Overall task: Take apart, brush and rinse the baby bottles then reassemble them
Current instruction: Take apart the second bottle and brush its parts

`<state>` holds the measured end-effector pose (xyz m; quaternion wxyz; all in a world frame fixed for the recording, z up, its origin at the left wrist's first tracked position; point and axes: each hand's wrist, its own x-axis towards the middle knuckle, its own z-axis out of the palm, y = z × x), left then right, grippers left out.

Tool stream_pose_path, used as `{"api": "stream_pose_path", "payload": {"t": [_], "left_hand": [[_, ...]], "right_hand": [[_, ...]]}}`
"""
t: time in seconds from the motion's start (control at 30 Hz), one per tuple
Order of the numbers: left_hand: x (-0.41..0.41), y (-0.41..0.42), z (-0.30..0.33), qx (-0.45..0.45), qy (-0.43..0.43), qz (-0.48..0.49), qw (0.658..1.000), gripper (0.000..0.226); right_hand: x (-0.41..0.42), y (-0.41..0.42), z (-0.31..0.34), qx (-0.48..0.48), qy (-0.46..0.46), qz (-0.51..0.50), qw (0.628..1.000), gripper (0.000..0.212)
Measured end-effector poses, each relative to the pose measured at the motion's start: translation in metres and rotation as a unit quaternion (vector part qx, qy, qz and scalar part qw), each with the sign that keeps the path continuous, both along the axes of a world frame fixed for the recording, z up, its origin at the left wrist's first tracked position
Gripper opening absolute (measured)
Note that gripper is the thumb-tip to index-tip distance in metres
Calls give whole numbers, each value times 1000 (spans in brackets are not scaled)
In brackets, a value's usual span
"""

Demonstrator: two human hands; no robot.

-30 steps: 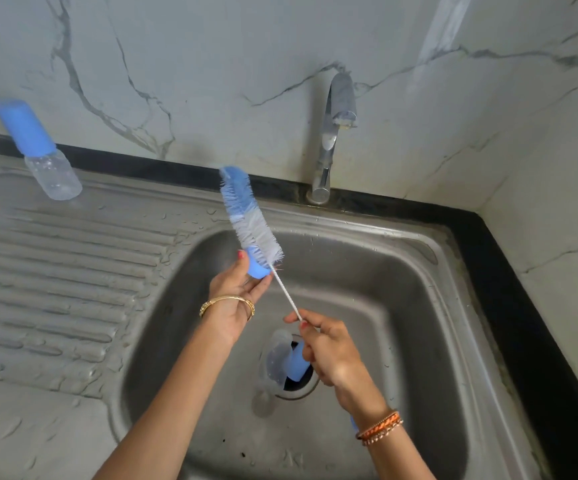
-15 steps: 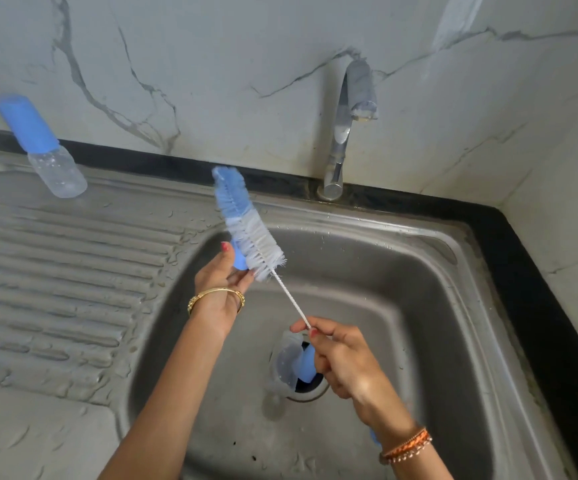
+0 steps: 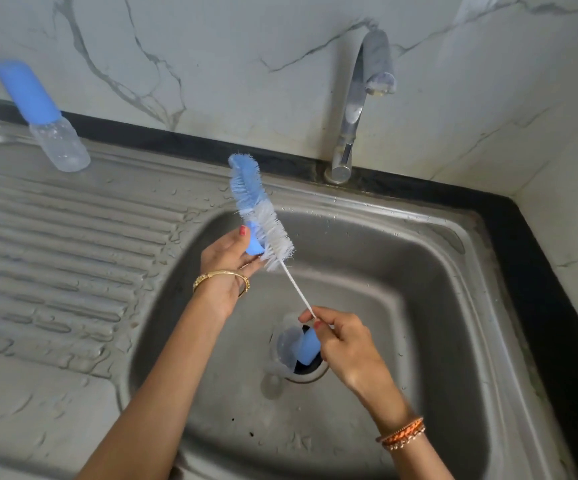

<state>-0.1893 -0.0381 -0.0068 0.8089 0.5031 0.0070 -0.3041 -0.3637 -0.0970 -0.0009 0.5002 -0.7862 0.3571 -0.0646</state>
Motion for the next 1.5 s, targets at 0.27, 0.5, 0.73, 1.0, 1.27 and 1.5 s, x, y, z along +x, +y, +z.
{"api": "stream_pose_path", "payload": {"t": [0.27,0.5,0.73,1.0,1.27,1.5], "left_hand": [[15,4,3,0,22,47,999,21],[6,-4,1,26,34,10,999,23],[6,-1,7,52,58,43,996,37],[0,-2,9,11,24,32,999,15],[-3,-3,2,30,42,15,999,15],[-11,-4,3,59,-4,-110,992,9]], "right_hand": [[1,8,-2,13,-7,39,999,37],[2,0,-9,-61,-39,21,997,34],[-4,-7,-9,-60,-1,54,997,33],[3,4,-6,2,-107,-4,994,38],[-1,-1,-12,-81,9,-3,997,27],[-6,-15,-10,-40,12,-66,997,26]]}}
